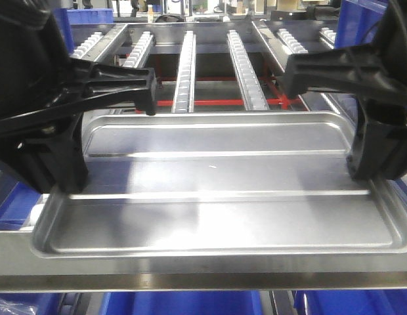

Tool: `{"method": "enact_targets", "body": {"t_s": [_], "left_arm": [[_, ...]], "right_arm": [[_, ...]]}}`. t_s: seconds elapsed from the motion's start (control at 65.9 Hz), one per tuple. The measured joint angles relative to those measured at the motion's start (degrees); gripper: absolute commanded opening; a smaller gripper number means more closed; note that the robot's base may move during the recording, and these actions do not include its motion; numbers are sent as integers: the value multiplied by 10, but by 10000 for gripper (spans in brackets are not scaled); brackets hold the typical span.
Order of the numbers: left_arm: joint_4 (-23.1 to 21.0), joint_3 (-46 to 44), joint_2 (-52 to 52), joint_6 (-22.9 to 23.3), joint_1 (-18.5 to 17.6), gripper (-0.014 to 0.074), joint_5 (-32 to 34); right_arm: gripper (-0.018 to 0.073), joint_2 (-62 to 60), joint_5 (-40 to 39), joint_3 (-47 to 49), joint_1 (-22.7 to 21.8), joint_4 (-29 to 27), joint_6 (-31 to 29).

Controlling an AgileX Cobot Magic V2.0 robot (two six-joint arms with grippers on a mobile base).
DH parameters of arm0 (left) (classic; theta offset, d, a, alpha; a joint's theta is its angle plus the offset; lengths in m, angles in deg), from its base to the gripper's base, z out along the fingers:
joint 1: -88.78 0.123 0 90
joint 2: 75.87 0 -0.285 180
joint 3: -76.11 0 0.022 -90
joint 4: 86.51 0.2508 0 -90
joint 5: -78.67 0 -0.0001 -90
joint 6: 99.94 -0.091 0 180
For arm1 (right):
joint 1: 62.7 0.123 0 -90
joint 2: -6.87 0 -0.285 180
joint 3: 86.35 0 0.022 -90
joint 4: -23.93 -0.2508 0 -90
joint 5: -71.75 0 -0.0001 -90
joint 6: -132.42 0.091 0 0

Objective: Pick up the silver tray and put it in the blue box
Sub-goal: 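Lift the silver tray with both grippers and pull it toward the robot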

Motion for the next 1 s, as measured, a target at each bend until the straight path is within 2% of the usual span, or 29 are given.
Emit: {"method": "enact_targets", "body": {"t_s": [0.213,0.471,1.002], "left_arm": [[-1,0,0,1,0,-104,1],[-13,1,0,-5,0,-104,-16],[-17,1,0,-5,0,-104,-12]], "right_arm": [[59,0,0,-1,6,9,5],[59,0,10,-1,38,20,17],[58,0,10,-8,38,33,32]]}}
